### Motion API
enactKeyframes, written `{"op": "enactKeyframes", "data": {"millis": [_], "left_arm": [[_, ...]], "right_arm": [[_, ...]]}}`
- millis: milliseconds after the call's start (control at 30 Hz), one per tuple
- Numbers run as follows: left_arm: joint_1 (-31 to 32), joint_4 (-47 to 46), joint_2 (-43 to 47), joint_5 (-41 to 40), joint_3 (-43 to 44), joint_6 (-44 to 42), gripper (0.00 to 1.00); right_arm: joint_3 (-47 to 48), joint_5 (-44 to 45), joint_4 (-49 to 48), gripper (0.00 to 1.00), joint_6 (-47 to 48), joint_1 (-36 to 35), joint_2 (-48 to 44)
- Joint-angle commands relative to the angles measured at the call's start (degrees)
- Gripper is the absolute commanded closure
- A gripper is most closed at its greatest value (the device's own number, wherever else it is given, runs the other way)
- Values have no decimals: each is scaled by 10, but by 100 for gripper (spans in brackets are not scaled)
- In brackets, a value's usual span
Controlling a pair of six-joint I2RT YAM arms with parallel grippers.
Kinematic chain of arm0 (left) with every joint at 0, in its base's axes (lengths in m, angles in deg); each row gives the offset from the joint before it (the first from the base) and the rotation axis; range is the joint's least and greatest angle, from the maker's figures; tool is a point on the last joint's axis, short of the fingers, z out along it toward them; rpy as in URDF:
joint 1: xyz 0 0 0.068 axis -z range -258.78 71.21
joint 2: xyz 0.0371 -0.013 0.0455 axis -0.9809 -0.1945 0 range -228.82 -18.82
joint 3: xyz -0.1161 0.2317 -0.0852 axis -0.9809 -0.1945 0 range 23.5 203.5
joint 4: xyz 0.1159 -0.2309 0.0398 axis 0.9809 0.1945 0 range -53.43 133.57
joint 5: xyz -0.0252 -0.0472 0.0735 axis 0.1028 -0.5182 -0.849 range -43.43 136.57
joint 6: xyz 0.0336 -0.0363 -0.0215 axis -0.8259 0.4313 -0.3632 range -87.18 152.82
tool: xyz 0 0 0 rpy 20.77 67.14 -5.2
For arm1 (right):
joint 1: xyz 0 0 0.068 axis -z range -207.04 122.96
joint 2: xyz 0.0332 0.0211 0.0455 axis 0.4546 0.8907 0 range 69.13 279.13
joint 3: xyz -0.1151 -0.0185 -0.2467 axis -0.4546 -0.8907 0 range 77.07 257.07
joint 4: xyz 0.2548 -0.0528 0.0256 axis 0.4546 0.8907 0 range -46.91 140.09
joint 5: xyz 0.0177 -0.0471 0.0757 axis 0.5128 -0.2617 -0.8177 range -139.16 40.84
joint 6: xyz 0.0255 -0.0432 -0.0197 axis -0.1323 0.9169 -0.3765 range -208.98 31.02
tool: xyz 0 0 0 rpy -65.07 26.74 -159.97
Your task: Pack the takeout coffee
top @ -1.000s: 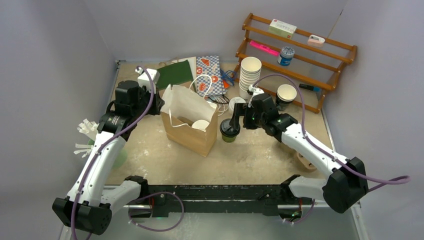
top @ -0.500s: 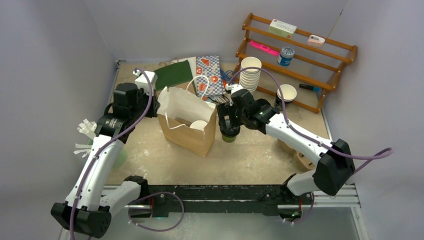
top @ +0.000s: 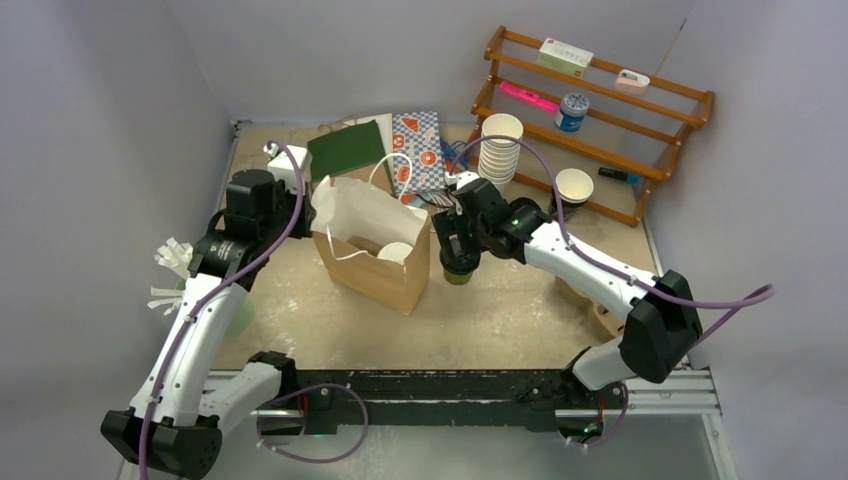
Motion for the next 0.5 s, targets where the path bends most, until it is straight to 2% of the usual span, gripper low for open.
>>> {"op": "enactKeyframes", "data": {"millis": [0, 467], "left_arm": [[1, -7, 9, -8, -9, 7, 100], [1, -8, 8, -4, -11, 7, 100]], "right_arm": [[25, -10, 21, 2, 13, -5, 3], [33, -25, 34, 2, 19, -9, 39]]}}
